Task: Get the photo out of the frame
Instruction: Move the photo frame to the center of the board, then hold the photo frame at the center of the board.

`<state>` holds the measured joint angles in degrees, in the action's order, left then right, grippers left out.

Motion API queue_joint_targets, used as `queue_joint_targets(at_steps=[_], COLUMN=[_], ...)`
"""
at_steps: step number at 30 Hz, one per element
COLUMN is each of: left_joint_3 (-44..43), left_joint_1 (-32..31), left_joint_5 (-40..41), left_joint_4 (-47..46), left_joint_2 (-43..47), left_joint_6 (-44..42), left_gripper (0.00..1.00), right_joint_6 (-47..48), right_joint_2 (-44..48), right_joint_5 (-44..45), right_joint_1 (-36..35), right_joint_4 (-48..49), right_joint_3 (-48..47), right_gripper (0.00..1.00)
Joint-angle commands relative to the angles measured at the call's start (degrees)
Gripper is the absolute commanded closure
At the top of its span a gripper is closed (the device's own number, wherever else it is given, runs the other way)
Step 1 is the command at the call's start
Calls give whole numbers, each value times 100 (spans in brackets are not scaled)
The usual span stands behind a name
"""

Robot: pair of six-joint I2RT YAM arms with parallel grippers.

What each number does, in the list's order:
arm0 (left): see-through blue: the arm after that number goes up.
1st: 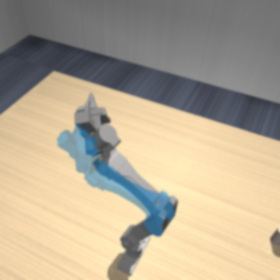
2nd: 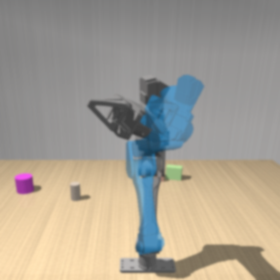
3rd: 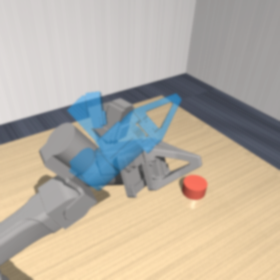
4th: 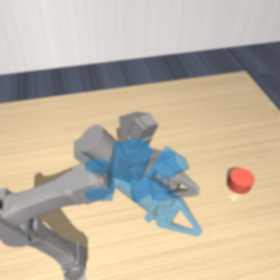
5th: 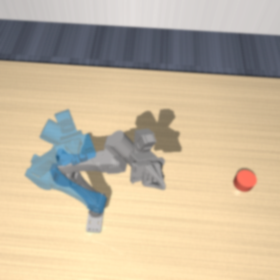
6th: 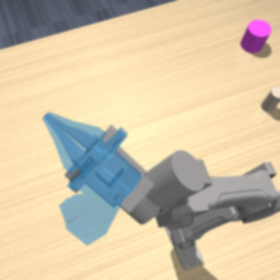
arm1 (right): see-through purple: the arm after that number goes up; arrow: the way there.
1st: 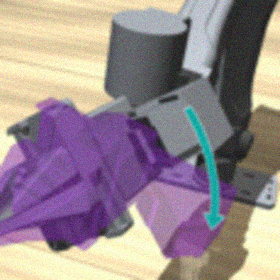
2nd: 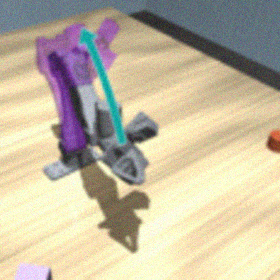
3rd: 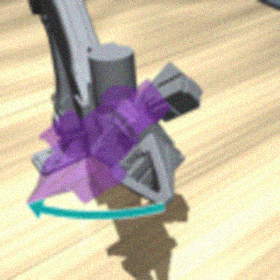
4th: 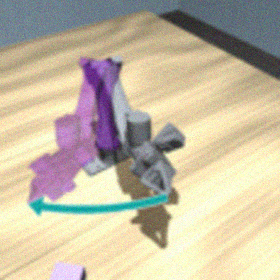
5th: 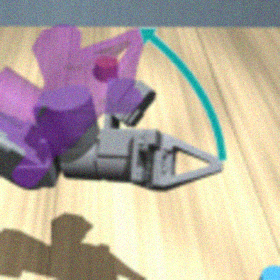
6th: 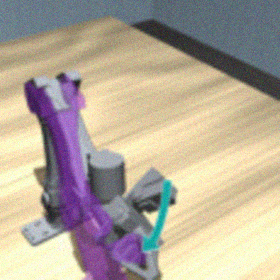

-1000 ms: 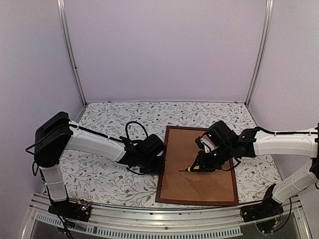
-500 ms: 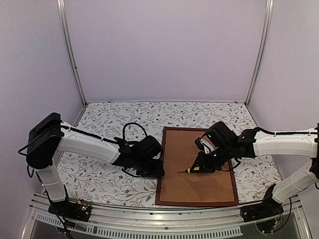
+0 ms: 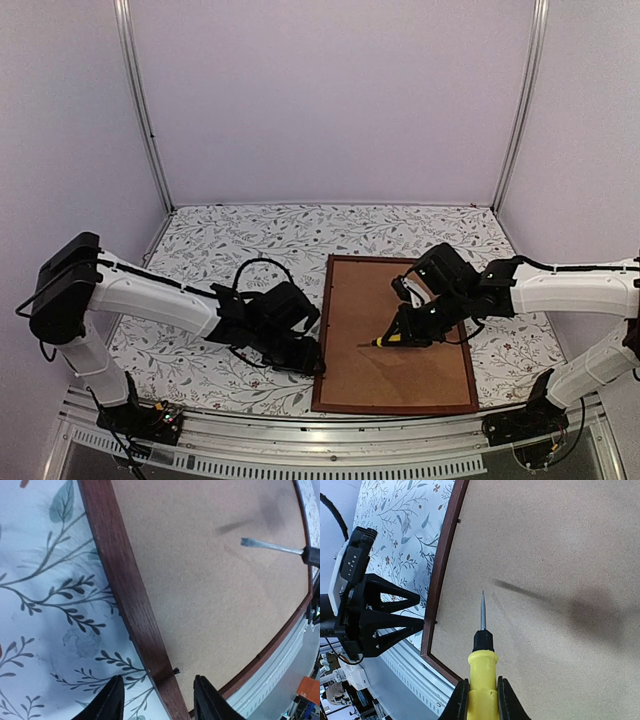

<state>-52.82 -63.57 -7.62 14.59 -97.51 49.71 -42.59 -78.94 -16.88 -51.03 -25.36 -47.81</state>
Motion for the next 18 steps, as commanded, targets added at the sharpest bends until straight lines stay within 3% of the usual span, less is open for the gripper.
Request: queue_joint_targets(at_steps=[1, 18], left_joint_3=[-26, -734], left_joint_1=[-215, -517], left_joint_5=[-433, -709], left_joint_4=[-212, -52], left_joint_2=[-185, -698], left_joint_6=[-48, -278], left_gripper=[51, 60], right_joint_6=[26, 145], right_joint_2=[189, 382], right_joint_5=[-12, -107], right_joint_1=[-32, -38], right_joint_4=[25, -208], right_joint_3=[61, 190], right_gripper=[100, 100])
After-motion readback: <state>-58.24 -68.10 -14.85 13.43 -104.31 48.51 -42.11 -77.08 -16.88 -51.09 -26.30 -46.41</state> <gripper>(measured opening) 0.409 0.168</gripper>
